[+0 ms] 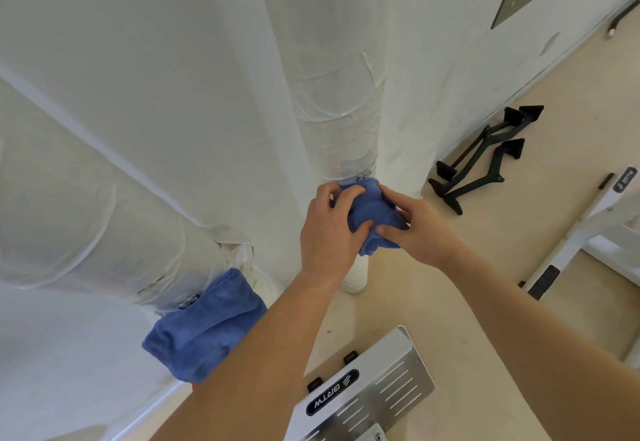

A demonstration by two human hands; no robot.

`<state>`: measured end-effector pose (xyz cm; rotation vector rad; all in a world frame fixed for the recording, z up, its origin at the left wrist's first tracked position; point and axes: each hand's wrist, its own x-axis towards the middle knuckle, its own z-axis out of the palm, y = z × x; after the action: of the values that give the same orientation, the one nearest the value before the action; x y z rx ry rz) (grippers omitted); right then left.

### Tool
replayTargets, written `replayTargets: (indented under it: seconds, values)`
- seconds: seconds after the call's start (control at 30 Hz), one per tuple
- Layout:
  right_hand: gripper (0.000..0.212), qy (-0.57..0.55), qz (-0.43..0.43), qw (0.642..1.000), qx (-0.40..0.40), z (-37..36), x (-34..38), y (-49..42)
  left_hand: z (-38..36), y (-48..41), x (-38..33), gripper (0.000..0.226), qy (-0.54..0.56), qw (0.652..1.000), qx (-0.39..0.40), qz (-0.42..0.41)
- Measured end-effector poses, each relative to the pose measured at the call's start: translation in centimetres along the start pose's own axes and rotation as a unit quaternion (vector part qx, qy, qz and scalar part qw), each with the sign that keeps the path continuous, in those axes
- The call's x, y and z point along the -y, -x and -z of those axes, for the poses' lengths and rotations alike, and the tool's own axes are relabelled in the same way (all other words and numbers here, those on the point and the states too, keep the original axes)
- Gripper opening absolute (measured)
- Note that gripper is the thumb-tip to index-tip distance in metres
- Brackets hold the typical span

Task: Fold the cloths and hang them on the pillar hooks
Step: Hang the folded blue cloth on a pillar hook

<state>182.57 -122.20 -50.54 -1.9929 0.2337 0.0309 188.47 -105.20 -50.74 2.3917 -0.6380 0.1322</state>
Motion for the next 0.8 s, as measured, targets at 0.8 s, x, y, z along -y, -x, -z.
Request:
replayTargets:
  seconds: [0.8]
  values:
    - [0.067,0.174,-0.04,0.979,-0.098,-1.5,2.1,-0.1,3.8,-0.2,-1.6,0.047,-0.037,0.993,0.111,0.034]
